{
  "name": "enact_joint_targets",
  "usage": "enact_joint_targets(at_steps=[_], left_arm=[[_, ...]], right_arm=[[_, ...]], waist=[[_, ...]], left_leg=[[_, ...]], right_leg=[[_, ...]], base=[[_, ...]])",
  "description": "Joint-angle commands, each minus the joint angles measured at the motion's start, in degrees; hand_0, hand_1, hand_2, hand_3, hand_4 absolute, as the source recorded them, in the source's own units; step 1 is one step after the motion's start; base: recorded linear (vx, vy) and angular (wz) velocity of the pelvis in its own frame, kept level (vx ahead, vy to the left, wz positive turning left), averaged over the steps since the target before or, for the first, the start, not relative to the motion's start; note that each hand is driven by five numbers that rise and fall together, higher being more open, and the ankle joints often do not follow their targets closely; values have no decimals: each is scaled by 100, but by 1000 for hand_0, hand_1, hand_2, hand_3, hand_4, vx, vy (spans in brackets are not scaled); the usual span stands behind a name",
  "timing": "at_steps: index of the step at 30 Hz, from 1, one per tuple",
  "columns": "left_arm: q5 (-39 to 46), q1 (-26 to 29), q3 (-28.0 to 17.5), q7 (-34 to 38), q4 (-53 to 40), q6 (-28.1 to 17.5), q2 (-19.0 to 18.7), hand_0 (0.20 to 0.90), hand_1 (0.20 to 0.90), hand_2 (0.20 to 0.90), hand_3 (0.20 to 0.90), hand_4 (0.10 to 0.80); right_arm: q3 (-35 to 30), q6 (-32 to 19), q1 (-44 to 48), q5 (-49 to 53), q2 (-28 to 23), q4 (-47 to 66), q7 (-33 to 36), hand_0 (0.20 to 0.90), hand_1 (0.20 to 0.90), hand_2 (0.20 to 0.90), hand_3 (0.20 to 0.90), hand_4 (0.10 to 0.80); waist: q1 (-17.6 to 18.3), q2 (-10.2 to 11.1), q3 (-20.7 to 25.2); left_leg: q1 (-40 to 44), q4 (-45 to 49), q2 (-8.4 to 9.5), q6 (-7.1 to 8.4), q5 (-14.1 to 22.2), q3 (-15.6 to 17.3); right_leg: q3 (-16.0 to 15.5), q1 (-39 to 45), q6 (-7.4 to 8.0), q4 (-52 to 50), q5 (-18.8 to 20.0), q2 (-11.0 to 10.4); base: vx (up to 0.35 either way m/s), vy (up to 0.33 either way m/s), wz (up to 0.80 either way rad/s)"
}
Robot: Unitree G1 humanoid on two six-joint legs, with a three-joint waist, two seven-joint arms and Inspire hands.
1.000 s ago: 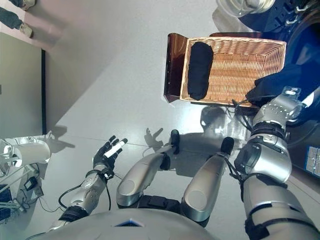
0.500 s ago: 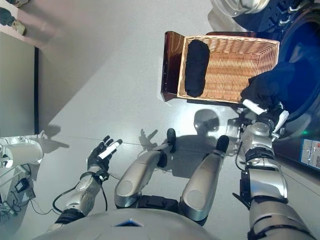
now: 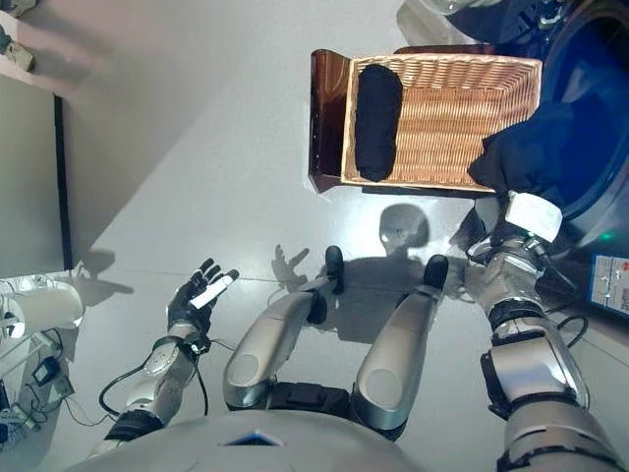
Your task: Pick up the clothes and place them into the washing machine
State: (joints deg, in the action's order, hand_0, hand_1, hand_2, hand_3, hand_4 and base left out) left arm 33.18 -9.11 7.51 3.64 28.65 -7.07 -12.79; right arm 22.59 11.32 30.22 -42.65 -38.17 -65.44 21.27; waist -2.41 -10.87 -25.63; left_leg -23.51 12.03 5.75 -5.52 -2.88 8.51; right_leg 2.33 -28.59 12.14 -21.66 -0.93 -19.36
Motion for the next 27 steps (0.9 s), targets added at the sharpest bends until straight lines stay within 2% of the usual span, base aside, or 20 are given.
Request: enact_joint_targets(at_steps=[1,7,19,27], left_arm=[[-155,-317,-89,41,-277,-431,-415,900,900,900,900,800],[-124,-263,-18,31,-282,-434,-415,900,900,900,900,800],[-153,-299,-41,105,-406,-473,-479,900,900,900,900,800],[-114,-291,-83,198,-504,-526,-502,900,900,900,900,800]], right_arm=[[480,355,1046,-1002,-1409,224,529,900,900,900,900,800],[805,304,1333,-1147,-1275,397,461,900,900,900,900,800],[896,175,1657,-1040,-1082,1143,621,900,900,900,900,800],[910,227,1928,-917,-917,1123,733,900,900,900,900,800]], waist=[[-123,25,628],[-136,65,601],[-200,107,454],[-244,108,388]], left_leg=[[-196,238,-473,664,250,-280],[-202,241,-481,675,242,-276],[-268,306,-465,668,235,-262],[-360,332,-448,649,212,-268]], right_leg=[[-143,-203,-459,-29,208,280],[-124,-216,-459,-28,236,286],[-104,-245,-460,-20,268,278],[-76,-333,-473,-4,320,276]], base=[[0,0,0],[0,0,0],[0,0,0],[0,0,0]])
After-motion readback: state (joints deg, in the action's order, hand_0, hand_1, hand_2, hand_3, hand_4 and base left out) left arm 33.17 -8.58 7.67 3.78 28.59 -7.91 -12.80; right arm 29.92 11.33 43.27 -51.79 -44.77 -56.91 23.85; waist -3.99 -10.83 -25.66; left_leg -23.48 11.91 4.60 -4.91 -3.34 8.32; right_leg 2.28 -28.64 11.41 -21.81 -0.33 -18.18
